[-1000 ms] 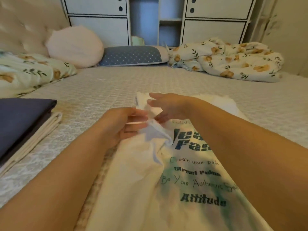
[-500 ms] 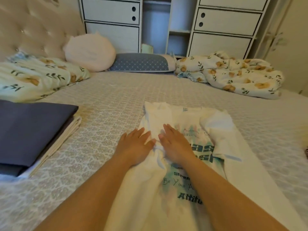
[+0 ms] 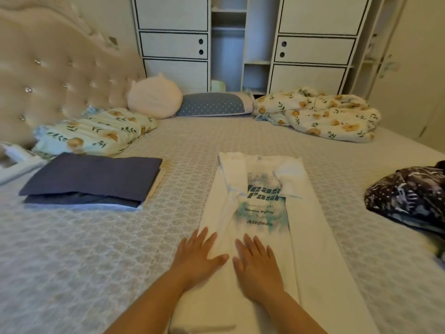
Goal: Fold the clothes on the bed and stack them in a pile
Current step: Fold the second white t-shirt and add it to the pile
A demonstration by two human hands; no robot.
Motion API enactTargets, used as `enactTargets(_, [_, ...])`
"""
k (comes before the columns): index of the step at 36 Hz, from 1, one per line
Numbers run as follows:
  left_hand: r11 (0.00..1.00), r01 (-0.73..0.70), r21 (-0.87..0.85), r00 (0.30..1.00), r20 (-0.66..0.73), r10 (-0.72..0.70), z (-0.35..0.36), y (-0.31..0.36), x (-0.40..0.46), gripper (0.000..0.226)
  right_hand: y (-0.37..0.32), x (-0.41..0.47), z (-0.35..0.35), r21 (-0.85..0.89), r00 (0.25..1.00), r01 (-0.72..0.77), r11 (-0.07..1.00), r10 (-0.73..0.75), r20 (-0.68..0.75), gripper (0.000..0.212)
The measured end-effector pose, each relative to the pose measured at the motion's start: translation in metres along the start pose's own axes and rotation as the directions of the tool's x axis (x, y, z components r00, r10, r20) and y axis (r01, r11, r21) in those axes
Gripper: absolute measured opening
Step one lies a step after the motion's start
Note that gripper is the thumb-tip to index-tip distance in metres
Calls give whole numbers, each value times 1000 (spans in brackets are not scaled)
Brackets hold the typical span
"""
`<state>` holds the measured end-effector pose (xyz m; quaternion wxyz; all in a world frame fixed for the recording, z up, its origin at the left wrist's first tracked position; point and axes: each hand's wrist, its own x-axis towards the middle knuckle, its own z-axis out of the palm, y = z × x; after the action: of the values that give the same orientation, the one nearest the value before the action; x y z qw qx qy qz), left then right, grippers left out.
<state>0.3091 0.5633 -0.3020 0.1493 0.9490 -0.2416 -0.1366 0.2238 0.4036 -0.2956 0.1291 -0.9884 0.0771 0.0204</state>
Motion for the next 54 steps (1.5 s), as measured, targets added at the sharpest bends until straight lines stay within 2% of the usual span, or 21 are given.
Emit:
enactTargets(2, [1000,-1,-27,1000,6,1,4,2,-23,80,-10,-25,2,69,996,74,995,-71,-53,49])
enactTargets(4, [999,7,-52,1000,5,-7,8,4,-43,79,-22,-46,5,241,990,88,967,-57,-132,40])
enactTargets(6, [989,25,-144,1000,5,-25,8,8,-60,76,-38,-61,2,484,982,-24,875,111,-153,36])
enactTargets(8, [970,31,-239,999,-11,-35,2,12,-73,70,-52,-71,-5,663,961,-167,730,271,-57,42])
enactTargets(9, [970,22,-241,999,-30,-30,0,13,-81,68,-58,-73,-8,689,958,-199,697,287,-14,46])
enactTargets(12, [994,-9,-105,999,-50,4,-1,14,-104,68,-68,-82,-14,653,955,-206,728,295,-27,42])
enactTargets(16, [969,-18,245,995,-90,41,4,10,-127,67,-70,-102,-10,634,936,-192,749,334,-111,35])
enactTargets(20, [899,-204,388,971,-39,237,14,13,-138,74,-61,-118,-2,523,938,-196,830,314,-146,32])
enactTargets(23, [902,-302,308,946,-18,323,22,23,-144,73,-55,-119,-6,483,940,-184,856,297,-168,34])
enactTargets(26, [930,-291,223,949,-55,310,26,36,-145,68,-48,-122,-13,464,940,-184,866,293,-175,32])
enactTargets(28, [944,-248,217,962,-55,266,30,42,-144,64,-37,-128,-14,362,936,-181,914,273,-222,29])
enactTargets(30, [949,-216,229,970,-57,235,32,46,-139,58,-18,-137,-15,192,920,-151,970,209,-330,32])
enactTargets(32, [948,-212,237,971,-59,232,31,49,-136,55,6,-151,-18,132,913,-121,984,162,-374,38])
enactTargets(36, [951,-238,200,969,-13,245,21,51,-134,57,57,-181,-12,71,957,-157,985,169,-238,53])
enactTargets(40, [940,-285,187,956,133,263,15,51,-133,68,73,-190,-17,102,976,-134,986,150,-160,53])
enactTargets(42, [954,-273,128,956,149,254,17,51,-134,68,75,-188,-21,95,989,-105,990,114,-95,54])
enactTargets(44, [960,-259,104,963,106,248,21,47,-132,62,78,-184,-23,59,996,-83,995,85,-41,55])
enactTargets(47, [960,-257,114,964,-39,262,28,44,-131,53,90,-179,-23,0,998,-54,999,54,-38,52])
enactTargets(51, [985,-140,-102,958,-264,109,33,44,-138,49,104,-175,-29,-129,998,-34,991,26,-60,50])
enactTargets(54, [982,-79,-169,965,-259,33,26,44,-140,44,106,-173,-34,-185,998,-52,981,47,-31,51])
